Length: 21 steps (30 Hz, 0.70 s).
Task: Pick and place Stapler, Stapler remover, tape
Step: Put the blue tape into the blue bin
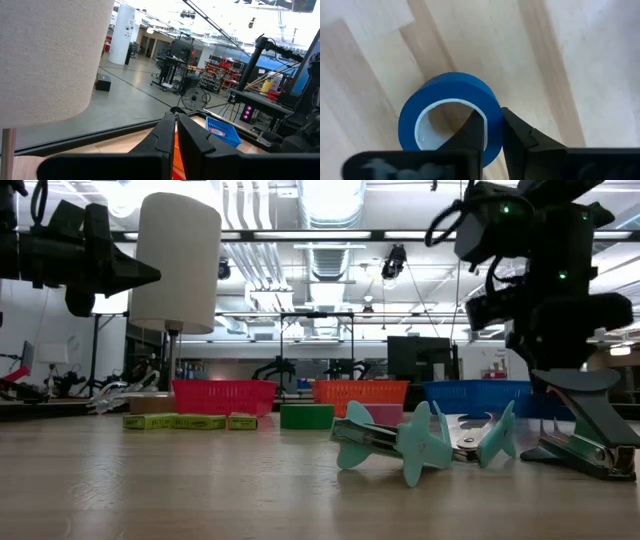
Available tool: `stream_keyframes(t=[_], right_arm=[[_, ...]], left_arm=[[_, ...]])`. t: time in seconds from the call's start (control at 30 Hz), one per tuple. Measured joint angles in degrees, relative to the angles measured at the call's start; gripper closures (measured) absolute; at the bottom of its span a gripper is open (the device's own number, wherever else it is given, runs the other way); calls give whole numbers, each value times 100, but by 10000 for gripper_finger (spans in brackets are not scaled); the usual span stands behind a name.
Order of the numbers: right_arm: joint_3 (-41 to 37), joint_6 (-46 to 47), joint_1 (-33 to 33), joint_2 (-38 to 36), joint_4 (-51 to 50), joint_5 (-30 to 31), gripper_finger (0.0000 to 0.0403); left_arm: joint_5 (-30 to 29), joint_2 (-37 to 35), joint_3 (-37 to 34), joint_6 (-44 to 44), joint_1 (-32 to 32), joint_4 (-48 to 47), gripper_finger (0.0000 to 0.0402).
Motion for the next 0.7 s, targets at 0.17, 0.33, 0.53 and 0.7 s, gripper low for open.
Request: stream_keyframes(t=[0.17,0.33,0.53,0.7], right_arm=[[20,-250,-265,-485,-20,273,372],[154,-395,-653,-1082,-65,1027,352],[262,-538,-1161,-1795,-104,2657,353],[275,-529,-1769,-2102,23,3400,357]], left_arm=[[-2,-2,2,0,0,2,376],[-1,-1,1,1,0,1,378],[-2,-2,0,0,0,2,376],[0,-1,2,1,0,0,378]])
